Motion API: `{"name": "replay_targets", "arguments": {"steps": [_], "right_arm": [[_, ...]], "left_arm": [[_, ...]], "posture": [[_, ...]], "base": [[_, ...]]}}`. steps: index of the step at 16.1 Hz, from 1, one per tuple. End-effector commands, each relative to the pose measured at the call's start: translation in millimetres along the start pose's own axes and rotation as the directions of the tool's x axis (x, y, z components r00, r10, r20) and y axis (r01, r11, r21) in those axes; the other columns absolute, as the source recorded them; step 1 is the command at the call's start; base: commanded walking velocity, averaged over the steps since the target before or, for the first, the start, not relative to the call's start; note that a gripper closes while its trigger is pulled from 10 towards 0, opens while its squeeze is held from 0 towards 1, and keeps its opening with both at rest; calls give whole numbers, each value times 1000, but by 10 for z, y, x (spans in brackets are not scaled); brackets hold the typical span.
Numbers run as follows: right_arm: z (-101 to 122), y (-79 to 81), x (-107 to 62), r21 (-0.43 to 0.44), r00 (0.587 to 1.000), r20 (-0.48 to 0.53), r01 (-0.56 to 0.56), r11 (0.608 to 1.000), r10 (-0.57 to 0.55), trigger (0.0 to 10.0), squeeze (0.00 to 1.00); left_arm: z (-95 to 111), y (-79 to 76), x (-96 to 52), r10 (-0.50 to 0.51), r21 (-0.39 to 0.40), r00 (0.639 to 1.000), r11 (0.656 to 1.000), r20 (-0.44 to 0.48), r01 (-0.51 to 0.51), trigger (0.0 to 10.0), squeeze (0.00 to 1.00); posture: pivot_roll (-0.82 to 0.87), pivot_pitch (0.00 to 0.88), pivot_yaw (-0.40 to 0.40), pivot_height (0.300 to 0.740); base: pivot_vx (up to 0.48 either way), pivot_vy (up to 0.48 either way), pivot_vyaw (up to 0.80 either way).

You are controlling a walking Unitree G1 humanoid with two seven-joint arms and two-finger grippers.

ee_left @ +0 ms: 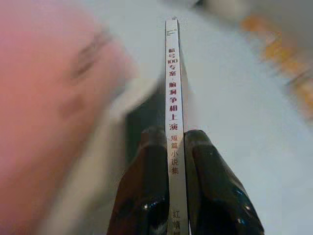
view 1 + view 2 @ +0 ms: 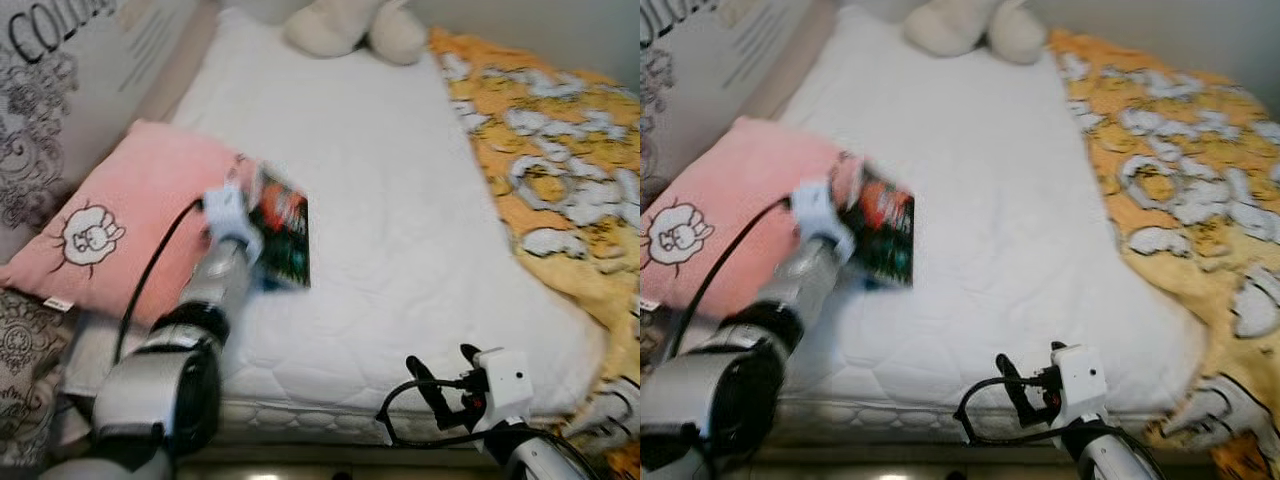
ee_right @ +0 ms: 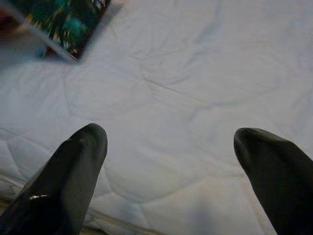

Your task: Clean up the room

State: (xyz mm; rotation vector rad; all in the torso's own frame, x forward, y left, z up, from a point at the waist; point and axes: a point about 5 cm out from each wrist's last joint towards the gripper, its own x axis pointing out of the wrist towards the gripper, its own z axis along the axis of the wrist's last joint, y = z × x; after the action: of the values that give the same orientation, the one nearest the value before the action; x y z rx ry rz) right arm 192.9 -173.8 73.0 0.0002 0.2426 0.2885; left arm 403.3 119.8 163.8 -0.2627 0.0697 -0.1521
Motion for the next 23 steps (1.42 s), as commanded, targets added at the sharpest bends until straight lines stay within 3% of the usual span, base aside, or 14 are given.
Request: {"name": "replay_targets", "arguments": {"steps": [1,2,3,5,6,9,11,12,13,15,16,18,21,23], "right_arm": [[-39,-6,-52,6,1000,-24,11,1000,-11,10000,0],[-72,13,-55,12,999,-36,7,1000,-6,10000,0],[-85,25,-51,31,999,-42,9,999,-8,10000,0],[-69,51,-21,38,999,-40,4,999,-2,10000,0],[-50,83,12,32,999,-36,-10,999,11,10000,0],[-82,102,24,22,998,-53,-22,1000,23,10000,0],[-128,104,-11,18,997,-74,-22,1000,24,10000,0],[-134,108,-26,18,997,-79,-20,1000,21,10000,0],[-140,110,-37,19,996,-82,-18,1000,20,10000,0],[-162,112,-69,18,996,-92,-14,1000,16,10000,0],[-170,112,-78,18,995,-95,-14,1000,15,10000,0],[-190,115,-93,14,994,-104,-16,1000,17,10000,0],[-205,111,-66,9,993,-111,-25,1000,26,10000,0],[-195,121,-27,3,994,-108,-37,999,37,10000,0]], "left_arm": [[194,-308,56,-128,-46,989,990,80,132,10000,0],[277,-469,38,-198,-111,972,971,126,212,10000,0],[290,-547,21,-243,-249,962,931,125,267,10000,0],[248,-554,20,-254,-397,961,875,109,276,10000,0],[155,-526,23,-278,-491,958,826,76,279,10000,0],[-394,-222,-76,-157,-534,970,845,-184,36,10000,0],[-747,-151,-212,-120,-344,935,939,-334,-3,10000,0],[-825,-47,-259,-55,-133,931,991,-362,7,10000,0],[-801,13,-258,-22,7,939,1000,-344,26,10000,0],[-637,147,-217,62,233,964,972,-259,0,10000,0],[-578,173,-202,75,282,970,959,-230,-8,10000,0],[-420,252,-177,108,459,984,888,-141,-31,10000,0],[-376,455,-222,180,534,978,840,-106,-96,10000,0],[-369,613,-268,224,611,969,783,-106,-115,10000,0]], "posture": [[-106,194,-120,740],[-99,191,-119,740],[-91,192,-116,740],[-84,189,-117,740],[-82,186,-116,740],[-85,187,-117,740],[-93,188,-115,740],[-99,190,-115,740],[-104,192,-114,740],[-104,195,-112,740],[-104,198,-111,740],[-97,200,-107,740],[-83,192,-113,740],[-75,178,-115,740]], "base": [[0,0,0],[0,0,0],[0,0,0],[0,0,0],[0,0,0],[0,0,0],[0,0,0],[0,0,0],[0,0,0],[0,0,0],[0,0,0],[0,0,0],[0,0,0],[0,0,0]]}}
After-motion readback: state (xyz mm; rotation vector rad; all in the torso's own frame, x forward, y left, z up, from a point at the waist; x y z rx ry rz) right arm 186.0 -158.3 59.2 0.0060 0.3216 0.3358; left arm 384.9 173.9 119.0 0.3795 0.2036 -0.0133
